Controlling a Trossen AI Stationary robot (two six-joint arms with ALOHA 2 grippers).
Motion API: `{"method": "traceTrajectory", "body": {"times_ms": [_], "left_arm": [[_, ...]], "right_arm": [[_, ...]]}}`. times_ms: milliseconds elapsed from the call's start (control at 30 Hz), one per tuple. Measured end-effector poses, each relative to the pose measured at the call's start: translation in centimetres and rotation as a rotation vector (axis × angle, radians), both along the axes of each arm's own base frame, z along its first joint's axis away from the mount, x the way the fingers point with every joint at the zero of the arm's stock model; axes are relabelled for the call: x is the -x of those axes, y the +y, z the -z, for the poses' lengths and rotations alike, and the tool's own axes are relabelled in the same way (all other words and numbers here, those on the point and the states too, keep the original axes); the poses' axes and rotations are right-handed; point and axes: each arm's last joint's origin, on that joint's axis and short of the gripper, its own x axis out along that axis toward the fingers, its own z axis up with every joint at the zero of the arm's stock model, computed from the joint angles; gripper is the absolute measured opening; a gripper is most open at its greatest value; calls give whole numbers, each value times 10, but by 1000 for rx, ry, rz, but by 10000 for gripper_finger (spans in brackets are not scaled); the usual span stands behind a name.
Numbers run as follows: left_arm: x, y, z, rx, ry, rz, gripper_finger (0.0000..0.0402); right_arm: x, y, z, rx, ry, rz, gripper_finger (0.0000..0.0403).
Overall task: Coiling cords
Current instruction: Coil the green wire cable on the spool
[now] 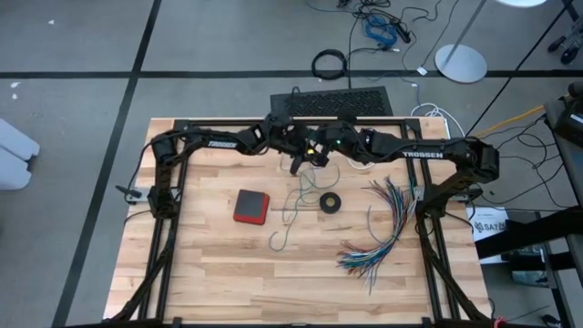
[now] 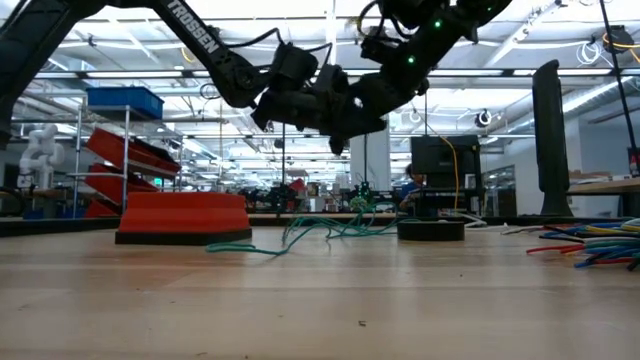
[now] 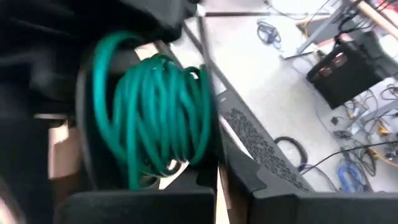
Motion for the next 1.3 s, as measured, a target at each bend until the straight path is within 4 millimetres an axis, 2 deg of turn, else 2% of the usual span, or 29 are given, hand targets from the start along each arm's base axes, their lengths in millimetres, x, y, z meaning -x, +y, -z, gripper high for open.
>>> {"method": "traceTrajectory", "body": {"times_ms": [267, 600, 933, 1167, 1300], "left_arm": [[-6, -8, -4, -41, -18, -79, 0], [-1, -5, -21, -80, -72, -148, 4], [23, -5, -60, -230, -61, -174, 12], [35, -9, -72, -325, -6, -184, 14], [42, -14, -85, -365, -22, -174, 35]], "right_arm": [[-2, -3, -5, 30, -69, 38, 0], [-2, -7, -10, 25, -155, 79, 0], [-6, -11, -20, 1, -285, 12, 0], [-9, -11, -33, 7, -426, -34, 0], [-10, -10, -39, -16, -513, -77, 0]]}}
